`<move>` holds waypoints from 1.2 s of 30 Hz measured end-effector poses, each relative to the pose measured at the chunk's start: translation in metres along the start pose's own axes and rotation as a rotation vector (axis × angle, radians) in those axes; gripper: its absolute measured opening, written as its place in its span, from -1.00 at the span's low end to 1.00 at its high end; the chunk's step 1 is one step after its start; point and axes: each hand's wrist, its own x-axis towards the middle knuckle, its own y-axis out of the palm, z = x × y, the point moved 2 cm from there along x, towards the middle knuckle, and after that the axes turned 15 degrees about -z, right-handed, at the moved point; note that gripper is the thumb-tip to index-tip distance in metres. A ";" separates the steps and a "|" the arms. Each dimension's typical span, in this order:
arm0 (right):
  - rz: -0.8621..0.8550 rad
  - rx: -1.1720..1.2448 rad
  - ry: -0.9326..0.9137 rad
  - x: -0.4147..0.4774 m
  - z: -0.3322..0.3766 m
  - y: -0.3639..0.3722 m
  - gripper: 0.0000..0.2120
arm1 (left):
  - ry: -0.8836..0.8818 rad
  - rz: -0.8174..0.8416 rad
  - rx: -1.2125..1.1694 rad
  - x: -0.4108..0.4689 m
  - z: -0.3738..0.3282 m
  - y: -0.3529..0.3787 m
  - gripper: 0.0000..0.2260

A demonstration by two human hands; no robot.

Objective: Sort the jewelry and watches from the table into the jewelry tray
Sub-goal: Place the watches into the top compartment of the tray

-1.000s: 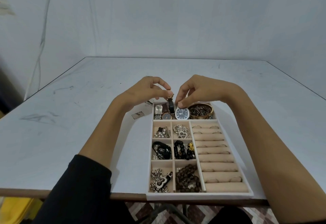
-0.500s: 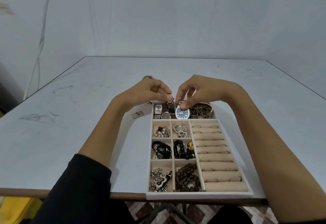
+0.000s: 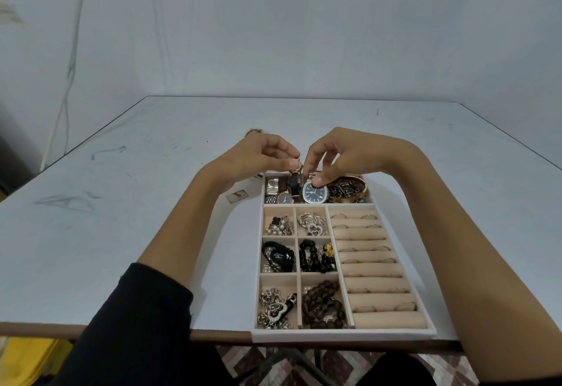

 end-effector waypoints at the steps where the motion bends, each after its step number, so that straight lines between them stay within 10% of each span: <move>1: 0.000 0.004 -0.001 0.000 0.000 0.000 -0.85 | 0.000 0.001 0.005 0.000 -0.001 0.000 -0.77; 36: -0.036 0.101 0.084 -0.001 -0.001 -0.002 -0.76 | 0.278 0.003 0.351 -0.005 -0.009 0.002 -0.86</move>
